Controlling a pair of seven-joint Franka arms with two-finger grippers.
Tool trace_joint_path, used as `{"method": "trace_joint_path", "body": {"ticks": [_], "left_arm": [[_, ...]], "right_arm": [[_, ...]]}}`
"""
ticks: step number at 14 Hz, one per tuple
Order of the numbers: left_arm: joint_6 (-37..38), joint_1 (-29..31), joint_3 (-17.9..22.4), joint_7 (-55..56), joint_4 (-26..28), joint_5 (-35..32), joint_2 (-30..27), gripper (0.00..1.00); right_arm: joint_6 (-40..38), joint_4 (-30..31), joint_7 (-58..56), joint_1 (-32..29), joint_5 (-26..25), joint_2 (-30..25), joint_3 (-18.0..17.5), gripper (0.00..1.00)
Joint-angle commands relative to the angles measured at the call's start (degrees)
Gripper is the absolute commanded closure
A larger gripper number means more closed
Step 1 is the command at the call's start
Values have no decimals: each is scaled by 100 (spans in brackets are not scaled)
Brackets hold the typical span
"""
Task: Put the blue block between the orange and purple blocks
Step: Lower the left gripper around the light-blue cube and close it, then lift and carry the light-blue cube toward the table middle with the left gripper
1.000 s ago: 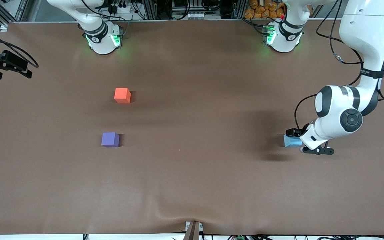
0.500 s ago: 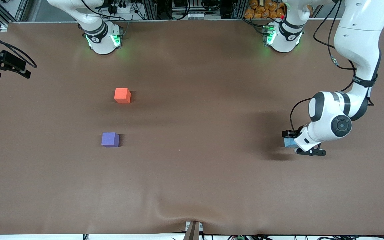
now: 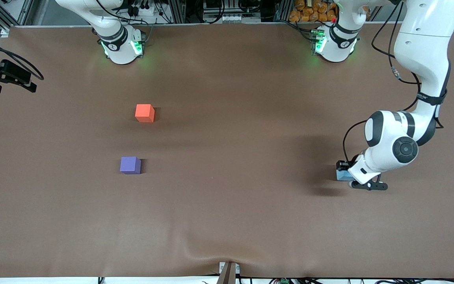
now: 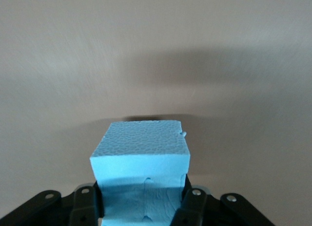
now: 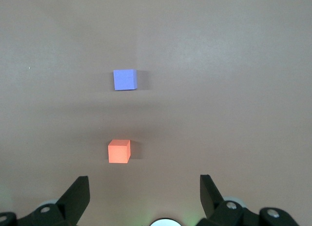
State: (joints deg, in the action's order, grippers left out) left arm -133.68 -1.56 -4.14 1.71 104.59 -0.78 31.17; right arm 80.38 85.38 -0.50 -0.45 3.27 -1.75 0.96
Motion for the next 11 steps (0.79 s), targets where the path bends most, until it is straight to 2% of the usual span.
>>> {"method": "trace_joint_path", "body": {"ticks": [1, 3, 5, 6, 10, 11], "left_arm": [[314, -212, -34, 696, -61, -63, -567, 77], [840, -441, -43, 1320, -437, -63, -735, 76], [1639, -792, -131, 1865, -921, -54, -700, 76], [1791, -1020, -140, 2216, -1071, -54, -683, 76], [1810, -2249, -157, 3719, -1186, -10, -455, 75], [1801, -2531, -157, 4027, -1395, -10, -289, 75]], "right_arm": [[-75, -101, -47, -69, 86, 43, -17, 0], [-84, -101, -47, -69, 103, 43, -17, 0], [-84, -101, -47, -78, 103, 43, -17, 0], [-93, -101, -47, -78, 112, 43, -9, 0], [-128, -101, -47, -113, 121, 52, -8, 0], [-128, -101, -47, -113, 121, 52, -8, 0]]}}
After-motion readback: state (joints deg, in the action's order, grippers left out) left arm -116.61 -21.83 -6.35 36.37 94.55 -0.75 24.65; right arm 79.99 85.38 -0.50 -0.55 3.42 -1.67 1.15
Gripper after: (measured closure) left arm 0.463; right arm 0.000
